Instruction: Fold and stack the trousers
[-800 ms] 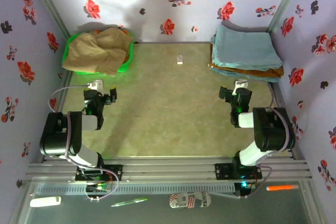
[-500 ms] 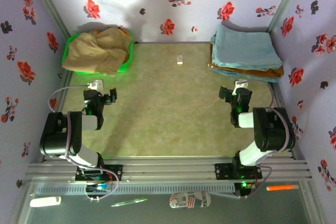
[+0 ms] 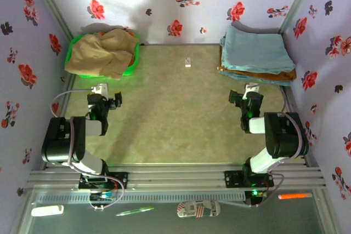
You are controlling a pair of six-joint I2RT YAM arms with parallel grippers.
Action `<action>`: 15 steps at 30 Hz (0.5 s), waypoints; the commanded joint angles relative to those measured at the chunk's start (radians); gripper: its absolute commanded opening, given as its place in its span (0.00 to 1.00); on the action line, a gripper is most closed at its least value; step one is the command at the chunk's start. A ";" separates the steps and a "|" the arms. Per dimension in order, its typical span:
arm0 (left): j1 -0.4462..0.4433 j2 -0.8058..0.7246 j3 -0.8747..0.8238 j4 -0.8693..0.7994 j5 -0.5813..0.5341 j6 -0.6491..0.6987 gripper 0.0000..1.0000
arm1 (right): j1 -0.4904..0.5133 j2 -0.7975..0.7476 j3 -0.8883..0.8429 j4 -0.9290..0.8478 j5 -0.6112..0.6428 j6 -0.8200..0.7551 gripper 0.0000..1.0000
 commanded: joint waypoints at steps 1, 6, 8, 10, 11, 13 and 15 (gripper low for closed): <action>0.009 0.004 0.017 -0.002 0.010 0.021 1.00 | -0.005 -0.011 0.009 0.006 -0.003 0.016 0.99; 0.009 0.004 0.017 -0.002 0.010 0.021 1.00 | -0.005 -0.010 0.010 0.005 -0.003 0.016 0.99; 0.008 0.004 0.017 -0.002 0.010 0.020 1.00 | -0.005 -0.011 0.010 0.006 -0.003 0.018 0.99; 0.009 0.006 0.020 -0.006 0.011 0.016 1.00 | -0.006 -0.010 0.009 0.006 -0.005 0.020 0.99; 0.010 0.006 0.022 -0.010 0.010 0.012 1.00 | -0.007 -0.010 0.010 0.007 -0.007 0.022 0.99; 0.015 0.006 0.023 -0.012 0.006 0.006 1.00 | -0.008 -0.010 0.009 0.007 -0.008 0.022 0.99; 0.016 0.006 0.024 -0.014 0.007 0.007 1.00 | -0.008 -0.010 0.009 0.006 -0.008 0.020 0.99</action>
